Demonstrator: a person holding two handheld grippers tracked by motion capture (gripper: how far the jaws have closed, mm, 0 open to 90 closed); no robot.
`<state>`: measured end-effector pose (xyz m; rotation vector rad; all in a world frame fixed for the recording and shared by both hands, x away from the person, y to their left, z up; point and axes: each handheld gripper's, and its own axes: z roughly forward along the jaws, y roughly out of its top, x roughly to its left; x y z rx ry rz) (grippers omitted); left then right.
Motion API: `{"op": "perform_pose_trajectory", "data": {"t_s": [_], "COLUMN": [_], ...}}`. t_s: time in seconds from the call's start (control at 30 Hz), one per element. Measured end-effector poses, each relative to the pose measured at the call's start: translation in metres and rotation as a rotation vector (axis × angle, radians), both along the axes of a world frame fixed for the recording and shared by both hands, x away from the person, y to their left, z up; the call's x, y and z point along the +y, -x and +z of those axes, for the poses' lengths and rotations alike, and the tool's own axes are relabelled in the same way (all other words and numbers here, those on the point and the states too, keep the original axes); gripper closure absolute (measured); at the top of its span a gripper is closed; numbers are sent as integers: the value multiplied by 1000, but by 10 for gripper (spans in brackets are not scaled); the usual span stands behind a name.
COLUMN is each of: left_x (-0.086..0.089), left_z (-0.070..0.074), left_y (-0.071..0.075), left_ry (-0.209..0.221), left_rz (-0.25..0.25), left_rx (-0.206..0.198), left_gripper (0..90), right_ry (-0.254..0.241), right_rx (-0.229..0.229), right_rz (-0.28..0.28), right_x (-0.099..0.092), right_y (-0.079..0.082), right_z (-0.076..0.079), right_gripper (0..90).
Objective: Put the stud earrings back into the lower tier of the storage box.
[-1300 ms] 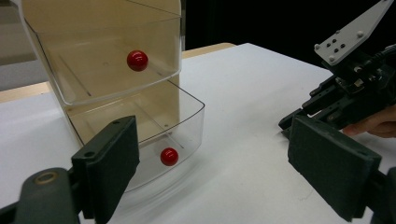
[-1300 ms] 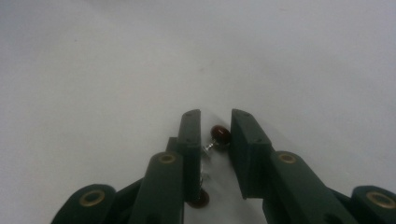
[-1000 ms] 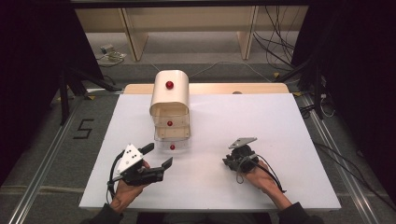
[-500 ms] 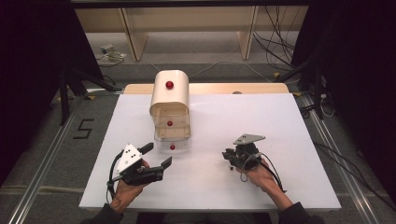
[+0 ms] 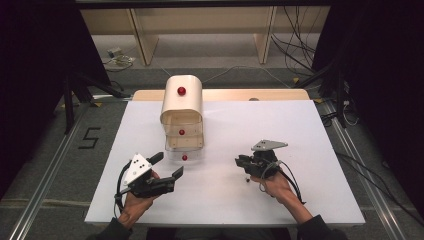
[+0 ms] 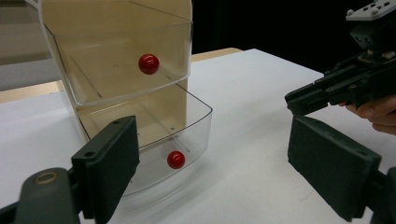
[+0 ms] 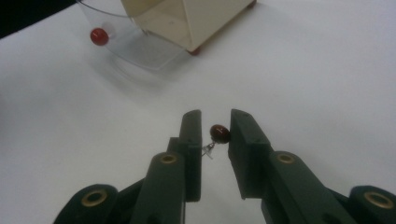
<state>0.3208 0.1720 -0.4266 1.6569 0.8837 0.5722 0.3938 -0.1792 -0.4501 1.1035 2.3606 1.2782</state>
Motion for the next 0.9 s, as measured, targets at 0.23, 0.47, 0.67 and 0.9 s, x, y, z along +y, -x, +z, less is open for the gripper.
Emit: {"op": "perform_pose_trajectory", "data": {"t_s": [0.23,0.47,0.67,0.9], "left_x": [1,1,1,2], "left_z": [0,0,0,0], "left_y": [0,-1,-1,-1], "left_ry": [11,9,8,14], "left_rz": [8,9,15,22], "left_rx": [4,4,6,10], "left_gripper": [160,160,160,161], "right_ry": [-29,-50,-61,-74], "right_rx": [-19,-25,-36,-44], "right_rz": [19,29,42,64], "right_x": [7,12,21,33], "right_y": [-2,-4,-7,-9], "right_z": [9,14,18,23], "right_gripper": [758,758,757,758]}}
